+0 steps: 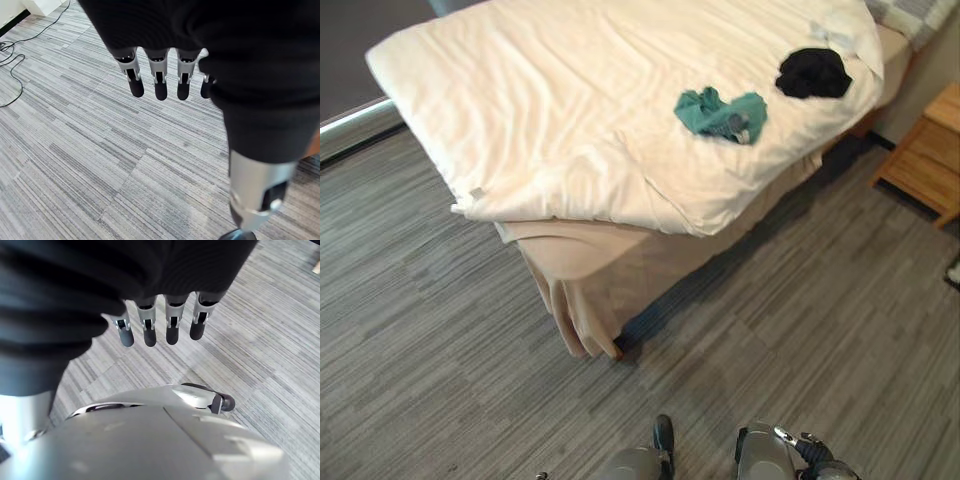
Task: Tidy up the quilt and then pick up the clothes from the bed and put them into the laundry hamper.
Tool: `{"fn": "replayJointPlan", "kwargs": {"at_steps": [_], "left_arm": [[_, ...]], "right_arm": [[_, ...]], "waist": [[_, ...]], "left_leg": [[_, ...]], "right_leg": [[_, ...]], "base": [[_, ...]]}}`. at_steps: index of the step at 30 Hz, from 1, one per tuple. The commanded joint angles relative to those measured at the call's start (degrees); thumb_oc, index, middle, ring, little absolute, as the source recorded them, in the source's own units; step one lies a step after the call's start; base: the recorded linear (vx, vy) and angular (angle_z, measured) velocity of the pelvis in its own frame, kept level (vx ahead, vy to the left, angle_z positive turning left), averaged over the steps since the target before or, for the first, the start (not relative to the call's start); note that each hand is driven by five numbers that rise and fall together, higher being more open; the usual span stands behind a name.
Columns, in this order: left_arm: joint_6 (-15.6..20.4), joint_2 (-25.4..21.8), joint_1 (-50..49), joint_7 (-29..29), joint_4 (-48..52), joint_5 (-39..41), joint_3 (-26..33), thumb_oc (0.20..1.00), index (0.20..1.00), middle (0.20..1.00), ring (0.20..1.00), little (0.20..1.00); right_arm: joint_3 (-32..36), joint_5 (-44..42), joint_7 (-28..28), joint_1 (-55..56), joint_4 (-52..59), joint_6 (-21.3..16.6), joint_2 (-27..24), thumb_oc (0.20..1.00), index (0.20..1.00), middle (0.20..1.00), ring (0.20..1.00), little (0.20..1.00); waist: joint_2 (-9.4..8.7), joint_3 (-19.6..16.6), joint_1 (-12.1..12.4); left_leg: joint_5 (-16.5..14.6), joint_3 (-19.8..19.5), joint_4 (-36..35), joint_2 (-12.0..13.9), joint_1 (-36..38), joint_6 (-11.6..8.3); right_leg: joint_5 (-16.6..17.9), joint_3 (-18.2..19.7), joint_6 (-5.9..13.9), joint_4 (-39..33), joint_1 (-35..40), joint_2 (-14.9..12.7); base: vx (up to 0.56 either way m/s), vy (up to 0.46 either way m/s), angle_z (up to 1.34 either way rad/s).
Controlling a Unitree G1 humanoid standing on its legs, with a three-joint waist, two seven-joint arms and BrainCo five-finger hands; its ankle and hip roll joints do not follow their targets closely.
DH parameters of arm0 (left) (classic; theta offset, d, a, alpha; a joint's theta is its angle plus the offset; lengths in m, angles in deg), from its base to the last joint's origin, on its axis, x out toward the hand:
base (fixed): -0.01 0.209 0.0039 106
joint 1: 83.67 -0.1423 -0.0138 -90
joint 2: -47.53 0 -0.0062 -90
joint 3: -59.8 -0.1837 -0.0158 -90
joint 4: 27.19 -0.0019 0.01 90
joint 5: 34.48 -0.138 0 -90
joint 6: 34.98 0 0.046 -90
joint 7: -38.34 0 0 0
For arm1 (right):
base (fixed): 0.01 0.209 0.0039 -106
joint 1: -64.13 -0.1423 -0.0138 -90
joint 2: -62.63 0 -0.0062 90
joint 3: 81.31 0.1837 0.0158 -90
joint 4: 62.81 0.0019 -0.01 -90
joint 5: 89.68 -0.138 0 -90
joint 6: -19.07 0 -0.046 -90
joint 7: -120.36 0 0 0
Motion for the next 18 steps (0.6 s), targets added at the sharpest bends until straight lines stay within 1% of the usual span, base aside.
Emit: {"fn": "replayJointPlan", "kwargs": {"at_steps": [1, 2, 3, 4, 5, 6, 7, 8, 9, 10, 11, 12, 14, 15, 16, 17, 18], "left_arm": [[0.91, -1.50, 0.18, 1.70, 0.32, 8.86, 3.02, 1.000, 1.000, 1.000, 1.000, 1.000], [0.58, -1.61, -0.19, 1.80, 0.22, 9.78, 3.10, 1.000, 1.000, 1.000, 1.000, 1.000], [0.65, -1.58, -0.53, 2.11, 0.05, 10.26, 3.34, 1.000, 1.000, 1.000, 1.000, 1.000], [0.00, -1.73, -1.55, 3.22, 0.42, 11.65, 3.56, 1.000, 1.000, 1.000, 1.000, 1.000], [-0.78, -1.05, -2.46, 3.63, 0.70, 11.41, 4.80, 1.000, 1.000, 1.000, 1.000, 1.000], [-1.19, -0.80, -2.98, 3.88, 0.65, 11.91, 5.39, 1.000, 1.000, 1.000, 1.000, 1.000], [-1.25, -0.49, -3.67, 3.33, 0.47, 10.93, 6.29, 1.000, 1.000, 1.000, 1.000, 1.000], [-0.39, 0.95, -4.38, 3.21, -0.30, 6.17, 7.65, 1.000, 1.000, 1.000, 1.000, 1.000], [0.17, 1.72, -4.58, 5.59, -0.34, 6.92, 7.56, 1.000, 1.000, 1.000, 1.000, 1.000], [0.19, 1.76, -4.58, 5.61, -0.35, 6.93, 7.54, 1.000, 1.000, 1.000, 1.000, 1.000], [0.25, 1.79, -4.67, 6.20, 0.23, 7.68, 7.30, 1.000, 1.000, 1.000, 1.000, 1.000], [0.30, 1.07, -3.97, 5.32, 0.70, 6.21, 7.07, 1.000, 1.000, 1.000, 1.000, 1.000], [0.89, 0.59, -3.28, 4.98, 0.35, 5.48, 6.87, 1.000, 1.000, 1.000, 1.000, 1.000], [1.66, -0.31, -1.96, 4.65, -0.67, 6.23, 6.00, 1.000, 1.000, 1.000, 1.000, 1.000], [1.63, -0.59, -1.22, 4.64, -0.94, 7.47, 6.00, 1.000, 1.000, 1.000, 1.000, 1.000], [1.87, -0.61, -1.03, 4.69, -1.13, 8.62, 6.13, 1.000, 1.000, 1.000, 1.000, 1.000], [2.84, -0.37, -0.93, 4.51, -1.41, 11.58, 6.62, 1.000, 1.000, 1.000, 1.000, 1.000]], "right_arm": [[-1.27, -3.35, 0.21, -1.22, 0.16, -1.27, 1.19, 1.000, 1.000, 1.000, 1.000, 1.000], [-0.82, -3.82, 0.21, -1.13, 0.50, -1.11, 1.28, 1.000, 1.000, 1.000, 1.000, 1.000], [-0.66, -4.20, 0.21, -1.19, 0.81, -0.82, 1.36, 1.000, 1.000, 1.000, 1.000, 1.000], [-0.59, -4.00, -0.26, -1.19, 2.12, 0.45, 1.43, 1.000, 1.000, 1.000, 1.000, 1.000], [-0.37, -1.24, -0.49, -1.43, 3.16, 1.91, 1.00, 1.000, 1.000, 1.000, 1.000, 1.000], [-0.48, 1.63, -0.04, -1.50, 3.72, 2.73, 0.72, 1.000, 1.000, 1.000, 1.000, 1.000], [-0.77, 5.10, -0.10, -1.40, 3.94, 2.44, 0.10, 1.000, 1.000, 1.000, 1.000, 1.000], [-0.42, 4.19, -0.58, -0.89, 3.66, -0.57, -1.46, 1.000, 1.000, 1.000, 1.000, 1.000], [0.66, 0.87, 0.23, -0.64, 5.02, 0.28, -2.17, 1.000, 1.000, 1.000, 1.000, 1.000], [0.66, 0.85, 0.24, -0.61, 5.05, 0.31, -2.21, 1.000, 1.000, 1.000, 1.000, 1.000], [1.55, -0.69, 0.57, -0.29, 6.84, 1.77, -3.02, 1.000, 1.000, 1.000, 1.000, 1.000], [2.13, 1.60, 0.53, -0.85, 6.89, 2.37, -4.16, 1.000, 1.000, 1.000, 1.000, 1.000], [2.24, 2.89, 0.90, -1.41, 5.69, 2.30, -4.72, 1.000, 1.000, 1.000, 1.000, 1.000], [1.95, 2.43, 0.22, -2.08, 3.10, 1.97, -5.53, 1.000, 1.000, 1.000, 1.000, 1.000], [2.08, 0.86, 0.07, -2.32, 1.34, 1.37, -5.66, 1.000, 1.000, 1.000, 1.000, 1.000], [2.25, -0.01, 0.30, -2.43, 0.65, 0.85, -5.62, 1.000, 1.000, 1.000, 1.000, 1.000], [2.74, -2.11, 1.29, -2.53, -0.21, -0.06, -5.44, 1.000, 1.000, 1.000, 1.000, 1.000]], "waist": [[-1.01, 2.99, -3.63], [-0.80, 3.16, -4.43], [-0.85, 3.12, -4.72], [-1.20, 3.01, -5.27], [-0.78, 2.53, -5.29], [-0.83, 2.19, -5.29], [-0.91, 1.80, -5.31], [-1.42, 1.87, -5.43], [-1.71, 1.93, -5.56], [-1.62, 1.89, -5.69], [-1.59, 1.88, -6.13], [-1.22, 2.30, -6.30], [-0.78, 2.81, -6.22], [0.28, 4.13, -5.93], [0.42, 4.50, -5.80], [0.47, 4.41, -5.59], [0.63, 4.01, -5.24]], "left_leg": [[-9.61, -8.28, 7.35, 2.19, -1.67, -1.22], [-11.12, -9.86, 8.14, 2.52, -0.66, -1.13], [-11.87, -10.58, 8.64, 2.62, -0.10, -1.15], [-14.00, -10.61, 10.15, 3.61, 0.67, -1.22], [-14.51, -11.25, 10.28, 4.67, 3.51, -2.28], [-15.14, -11.35, 10.73, 4.98, 4.00, -2.67], [-15.45, -11.24, 12.45, 5.56, 3.84, -3.11], [-12.54, -9.66, 19.46, 7.79, 0.28, -3.62], [-10.64, -8.64, 21.02, 8.75, -1.77, -3.78], [-10.71, -8.80, 21.20, 8.80, -1.92, -3.80], [-9.20, -7.38, 19.69, 9.03, -2.90, -3.92], [-7.91, -6.09, 14.54, 8.11, -3.96, -4.17], [-6.65, -5.64, 10.94, 7.90, -4.59, -4.45], [-2.64, -4.60, 6.61, 8.55, -5.94, -5.79], [-1.93, -3.54, 5.83, 9.09, -6.20, -6.44], [-1.78, -3.44, 5.26, 9.04, -6.25, -6.59], [-1.23, -3.77, 3.28, 9.08, -5.99, -6.82]], "right_leg": [[20.71, 13.16, 3.29, -34.92, 1.00, 4.16], [20.86, 15.51, 3.50, -35.81, 0.32, 5.15], [20.55, 16.49, 3.62, -35.20, -0.29, 5.52], [18.47, 16.95, 3.59, -33.40, 0.05, 6.01], [17.99, 16.39, 3.51, -31.63, -0.19, 6.66], [17.64, 16.26, 3.18, -30.14, -0.09, 6.92], [16.79, 16.01, 2.43, -28.12, 0.25, 7.55], [15.06, 14.79, 0.35, -27.60, 2.46, 8.29], [14.73, 14.42, -0.23, -28.30, 3.79, 8.45], [14.73, 14.27, -0.25, -28.32, 3.80, 8.47], [14.38, 13.71, -0.38, -28.99, 4.62, 8.77], [13.93, 12.83, -0.30, -29.28, 4.52, 9.27], [13.62, 12.16, -0.30, -29.29, 4.38, 9.61], [12.80, 10.10, -0.73, -29.29, 4.70, 10.19], [12.36, 8.45, -1.02, -29.89, 5.57, 10.08], [12.23, 7.82, -1.03, -30.12, 5.70, 10.08], [11.98, 7.12, -0.96, -30.44, 5.70, 10.16]], "base": [[0.61, -0.529, 0.63], [0.51, -0.443, 0.76], [0.67, -0.551, 1.32], [0.55, -0.433, 1.04], [0.52, -0.409, 0.83], [0.31, -0.260, 0.41], [0.41, -0.429, 0.52], [0.41, -0.485, 0.51], [0.30, -0.385, 0.74], [0.14, -0.217, 0.81], [0.05, -0.150, 1.06], [0.03, -0.158, 0.97], [-0.01, -0.075, 0.75], [0.03, -0.091, 0.62], [0.03, -0.078, 0.76], [0.03, -0.011, 0.91], [0.07, 0.026, 0.75]]}}
